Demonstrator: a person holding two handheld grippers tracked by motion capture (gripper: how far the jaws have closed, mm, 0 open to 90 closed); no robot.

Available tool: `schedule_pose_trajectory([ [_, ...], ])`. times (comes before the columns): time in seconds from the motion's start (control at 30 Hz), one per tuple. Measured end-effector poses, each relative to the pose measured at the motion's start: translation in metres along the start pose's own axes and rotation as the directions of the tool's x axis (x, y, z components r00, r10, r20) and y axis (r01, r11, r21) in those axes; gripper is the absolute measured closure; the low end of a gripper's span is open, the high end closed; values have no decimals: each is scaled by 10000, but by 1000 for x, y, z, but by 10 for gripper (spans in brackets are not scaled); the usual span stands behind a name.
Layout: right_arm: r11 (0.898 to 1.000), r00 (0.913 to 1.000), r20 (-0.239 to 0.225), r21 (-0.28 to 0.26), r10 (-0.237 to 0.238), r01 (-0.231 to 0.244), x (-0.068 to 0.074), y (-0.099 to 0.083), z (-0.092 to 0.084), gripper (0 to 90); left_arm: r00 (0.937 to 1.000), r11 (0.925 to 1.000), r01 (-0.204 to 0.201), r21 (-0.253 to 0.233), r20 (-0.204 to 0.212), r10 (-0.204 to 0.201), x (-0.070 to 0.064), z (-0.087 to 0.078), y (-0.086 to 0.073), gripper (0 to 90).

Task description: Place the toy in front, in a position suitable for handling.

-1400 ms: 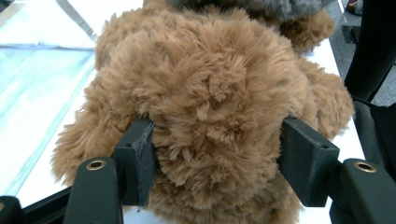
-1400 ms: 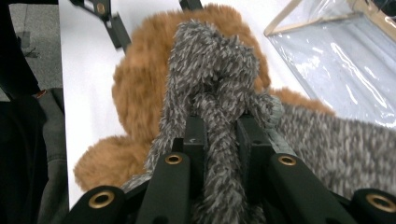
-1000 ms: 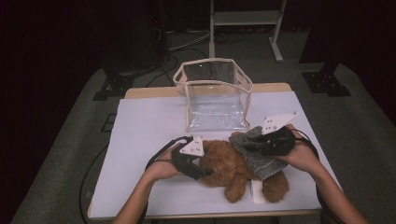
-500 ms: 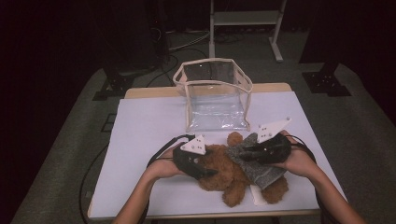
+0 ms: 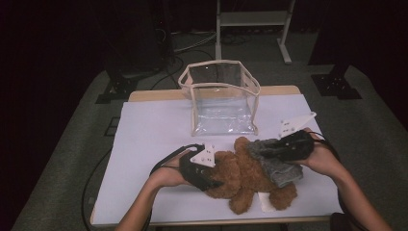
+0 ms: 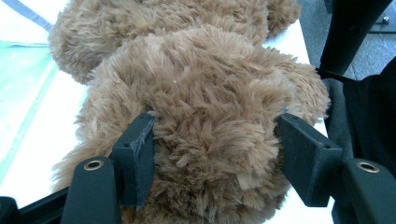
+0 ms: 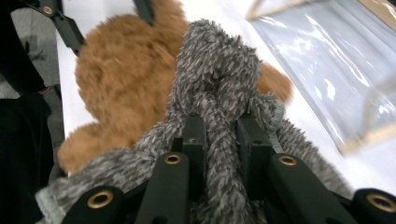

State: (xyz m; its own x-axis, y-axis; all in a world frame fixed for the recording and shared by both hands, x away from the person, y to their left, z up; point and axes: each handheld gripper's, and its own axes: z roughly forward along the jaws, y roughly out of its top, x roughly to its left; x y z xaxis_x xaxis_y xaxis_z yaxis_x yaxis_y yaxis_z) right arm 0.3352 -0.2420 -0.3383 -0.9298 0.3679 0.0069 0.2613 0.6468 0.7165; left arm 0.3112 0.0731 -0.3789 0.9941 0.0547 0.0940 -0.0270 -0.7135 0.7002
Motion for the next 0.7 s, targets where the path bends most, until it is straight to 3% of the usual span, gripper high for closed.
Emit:
schedule_pose_trajectory([
  [0.07,9996,9996,21,-53,287,-287,-3,-7,-7,752,10000,10000,-71,-1,39,71,-1,0,1,338],
  [0.17,9996,9996,-135,-136,260,-262,-3,-5,-4,752,9997,9996,-246,104,49,245,-2,0,2,341],
  [0.33,9996,9973,-678,-50,-275,272,2,18,25,750,9993,9992,-359,162,101,357,-4,0,3,343],
  [0.47,9990,9958,-814,143,-414,427,1,25,36,750,9992,9991,-385,159,73,383,-5,-2,1,345],
  [0.53,9995,9966,-769,93,-307,315,-1,23,33,750,9992,9991,-398,156,95,397,-5,-3,1,348],
  [0.63,9978,9974,-380,-210,614,-622,-15,-3,11,751,9995,9994,-319,105,-19,319,-4,-4,0,348],
  [0.7,9953,9959,-146,-364,893,-898,-21,-18,-1,752,9997,9997,-225,56,-91,226,-3,-3,0,350],
])
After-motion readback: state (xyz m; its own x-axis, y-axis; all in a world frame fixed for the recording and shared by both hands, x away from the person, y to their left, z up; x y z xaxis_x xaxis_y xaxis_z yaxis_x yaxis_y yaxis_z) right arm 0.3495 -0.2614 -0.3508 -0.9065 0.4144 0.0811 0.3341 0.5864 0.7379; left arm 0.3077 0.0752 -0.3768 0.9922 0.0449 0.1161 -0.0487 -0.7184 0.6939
